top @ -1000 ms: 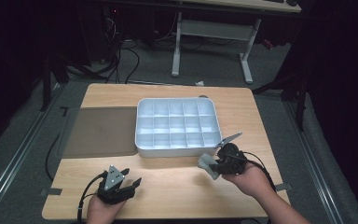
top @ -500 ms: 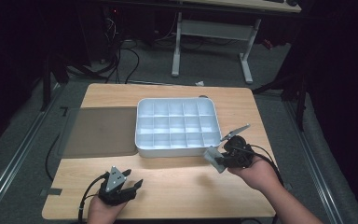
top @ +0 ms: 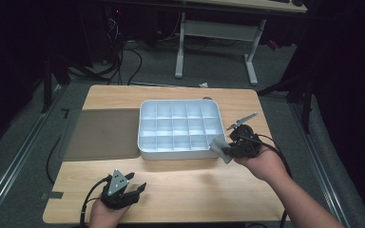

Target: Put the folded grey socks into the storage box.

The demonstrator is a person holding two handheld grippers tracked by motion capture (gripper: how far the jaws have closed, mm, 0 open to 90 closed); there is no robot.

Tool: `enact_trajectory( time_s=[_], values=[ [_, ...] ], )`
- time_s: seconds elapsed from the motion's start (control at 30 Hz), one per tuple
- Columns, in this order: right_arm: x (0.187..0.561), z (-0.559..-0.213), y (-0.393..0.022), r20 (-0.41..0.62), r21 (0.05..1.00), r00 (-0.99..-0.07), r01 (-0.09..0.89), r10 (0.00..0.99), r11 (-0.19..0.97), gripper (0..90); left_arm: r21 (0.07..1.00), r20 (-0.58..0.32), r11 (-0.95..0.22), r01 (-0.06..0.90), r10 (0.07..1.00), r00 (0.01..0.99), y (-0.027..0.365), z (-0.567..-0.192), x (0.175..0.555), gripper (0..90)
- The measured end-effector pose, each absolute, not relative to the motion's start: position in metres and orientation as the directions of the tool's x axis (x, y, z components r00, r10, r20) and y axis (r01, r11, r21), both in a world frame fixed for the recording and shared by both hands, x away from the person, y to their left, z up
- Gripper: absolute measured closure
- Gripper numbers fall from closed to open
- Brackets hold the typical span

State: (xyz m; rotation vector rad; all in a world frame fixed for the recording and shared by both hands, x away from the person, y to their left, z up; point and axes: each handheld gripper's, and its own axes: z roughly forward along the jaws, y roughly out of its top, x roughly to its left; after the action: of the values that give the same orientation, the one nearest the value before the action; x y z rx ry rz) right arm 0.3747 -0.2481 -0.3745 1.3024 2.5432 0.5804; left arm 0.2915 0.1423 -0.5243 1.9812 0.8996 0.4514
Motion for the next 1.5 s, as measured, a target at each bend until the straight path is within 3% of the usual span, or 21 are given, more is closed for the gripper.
enact_trajectory(
  time_s=[0.73, 1.5],
  values=[
    [0.443, -0.404, -0.226, -0.089, 0.329, -0.504, 0.800, 0.859, 0.503, 73.5, 0.840, -0.038, -0.341, 0.422, 0.738, 0.674, 0.144, -0.525, 0.292, 40.4],
    [0.455, -0.414, -0.224, -0.118, 0.291, -0.482, 0.819, 0.868, 0.494, 73.5, 0.832, -0.033, -0.359, 0.423, 0.729, 0.684, 0.143, -0.526, 0.292, 40.2]
  ],
)
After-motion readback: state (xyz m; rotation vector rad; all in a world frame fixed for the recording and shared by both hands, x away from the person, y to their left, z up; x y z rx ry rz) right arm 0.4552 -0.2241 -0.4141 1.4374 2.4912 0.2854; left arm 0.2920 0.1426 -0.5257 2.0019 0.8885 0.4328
